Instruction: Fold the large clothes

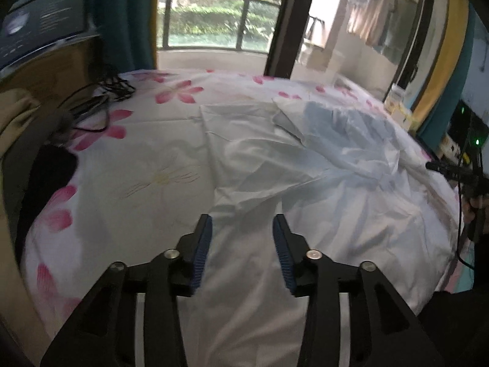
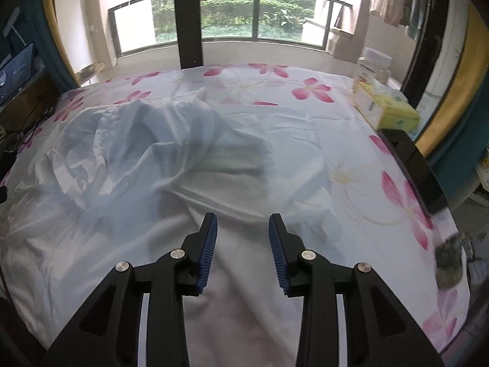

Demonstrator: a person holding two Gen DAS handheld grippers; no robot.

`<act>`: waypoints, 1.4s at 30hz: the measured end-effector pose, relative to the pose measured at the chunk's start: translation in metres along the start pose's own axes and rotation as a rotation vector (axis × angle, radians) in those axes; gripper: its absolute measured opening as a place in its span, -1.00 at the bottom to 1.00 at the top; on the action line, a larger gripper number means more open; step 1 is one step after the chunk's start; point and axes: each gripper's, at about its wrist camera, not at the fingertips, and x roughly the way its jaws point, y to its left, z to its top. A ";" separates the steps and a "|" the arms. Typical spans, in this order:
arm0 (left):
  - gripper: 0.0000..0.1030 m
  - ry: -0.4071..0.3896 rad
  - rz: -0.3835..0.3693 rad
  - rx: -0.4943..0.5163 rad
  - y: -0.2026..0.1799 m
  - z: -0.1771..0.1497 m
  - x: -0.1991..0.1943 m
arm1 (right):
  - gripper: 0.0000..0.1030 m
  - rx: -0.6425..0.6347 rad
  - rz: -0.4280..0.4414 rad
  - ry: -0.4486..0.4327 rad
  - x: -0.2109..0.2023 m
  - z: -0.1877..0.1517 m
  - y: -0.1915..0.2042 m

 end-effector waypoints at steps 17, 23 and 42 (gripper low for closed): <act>0.13 -0.008 0.002 -0.089 0.015 -0.067 -0.038 | -0.18 0.092 -0.123 -0.006 -0.038 -0.057 -0.027; 0.13 0.026 0.062 -0.046 0.005 -0.085 -0.038 | -0.18 0.136 -0.170 0.014 -0.048 -0.084 -0.051; -0.88 0.043 0.051 0.047 -0.020 -0.110 -0.053 | 0.03 0.148 -0.149 -0.009 -0.069 -0.143 -0.068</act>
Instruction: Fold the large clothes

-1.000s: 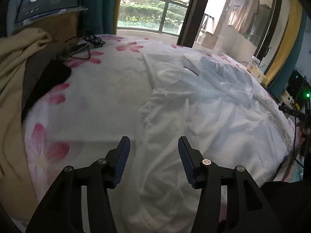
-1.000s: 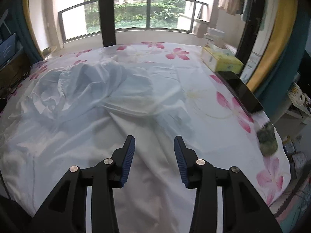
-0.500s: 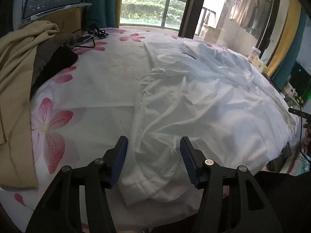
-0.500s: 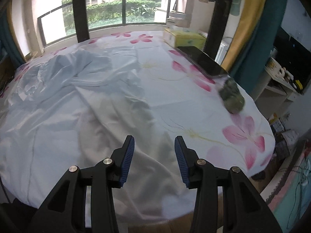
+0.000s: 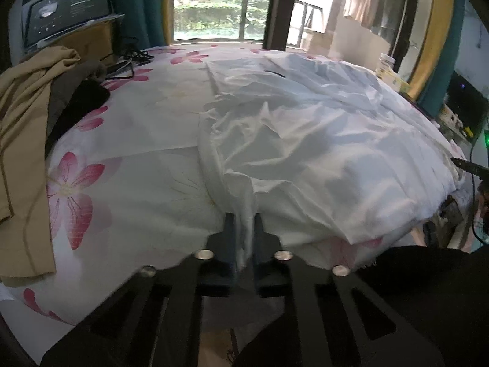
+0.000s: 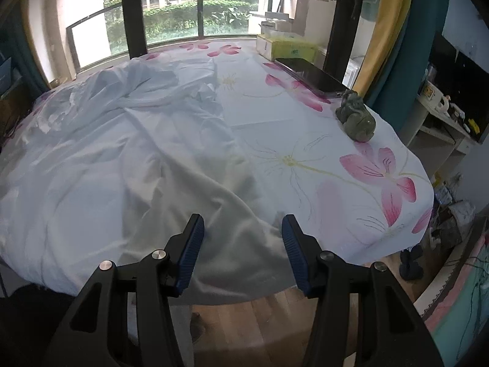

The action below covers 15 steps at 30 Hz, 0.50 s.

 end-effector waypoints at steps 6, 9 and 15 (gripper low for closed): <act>-0.92 -0.037 -0.073 -0.084 0.010 -0.003 -0.012 | 0.09 -0.007 -0.019 -0.014 0.000 -0.003 -0.003; -0.92 -0.070 -0.122 -0.107 0.014 -0.001 -0.020 | 0.09 -0.029 0.009 0.007 -0.002 -0.004 0.001; -0.92 -0.110 -0.138 -0.113 0.016 0.005 -0.029 | -0.67 -0.100 0.058 0.018 -0.007 -0.004 0.016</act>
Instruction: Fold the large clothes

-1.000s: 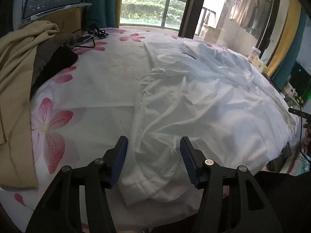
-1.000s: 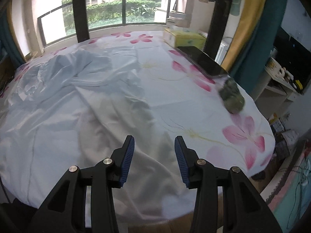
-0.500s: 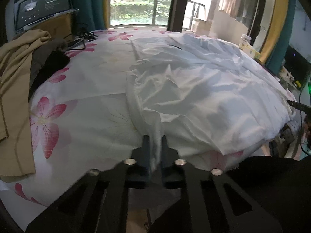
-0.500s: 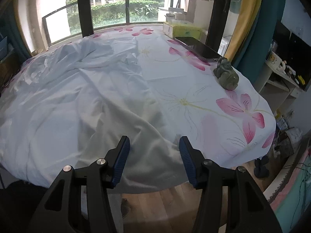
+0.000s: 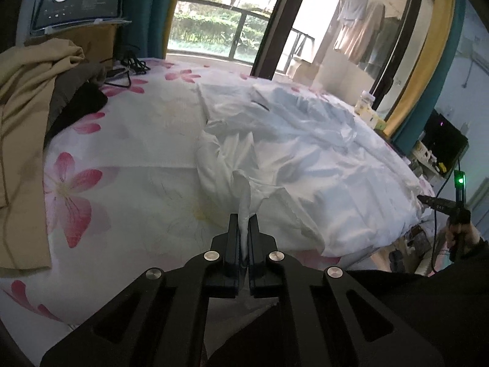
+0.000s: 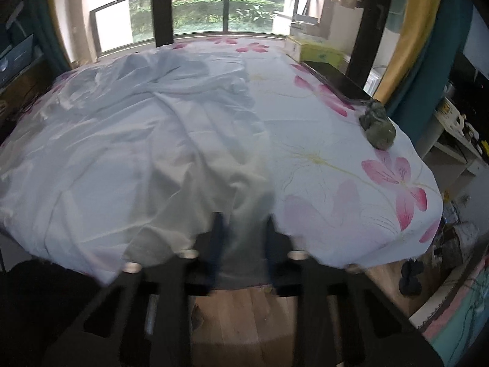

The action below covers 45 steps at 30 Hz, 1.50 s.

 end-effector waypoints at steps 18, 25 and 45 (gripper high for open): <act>-0.74 0.119 0.037 0.008 0.014 -0.010 0.022 | -0.88 0.067 0.047 -0.020 0.001 0.001 -0.015; -0.93 0.032 0.078 0.036 0.013 0.004 0.002 | -0.89 0.077 0.042 -0.079 -0.017 0.018 -0.012; -0.93 -0.134 0.032 -0.091 0.023 0.084 -0.007 | -0.89 0.089 0.081 -0.270 -0.041 0.112 -0.017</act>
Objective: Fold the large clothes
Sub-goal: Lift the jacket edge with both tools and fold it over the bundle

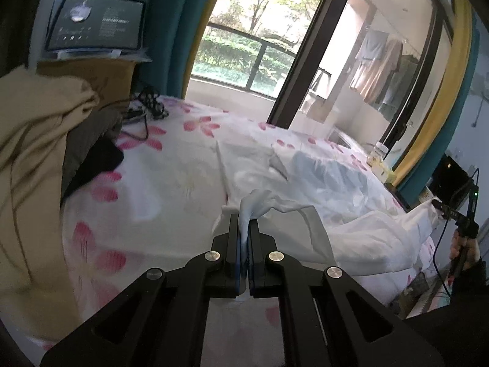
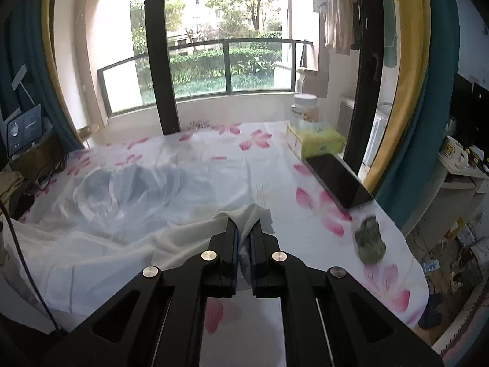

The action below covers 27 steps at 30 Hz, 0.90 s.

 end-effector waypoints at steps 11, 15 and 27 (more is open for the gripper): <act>-0.93 -0.015 0.012 -0.008 0.004 0.041 0.040 | -0.89 0.082 0.035 -0.021 0.038 0.031 -0.017; -0.93 -0.004 0.013 -0.011 0.007 0.051 0.059 | -0.89 0.099 0.038 -0.013 0.058 0.042 -0.023; -0.93 0.054 0.027 -0.118 0.041 0.075 0.133 | -0.89 0.121 0.076 0.047 0.149 0.066 -0.031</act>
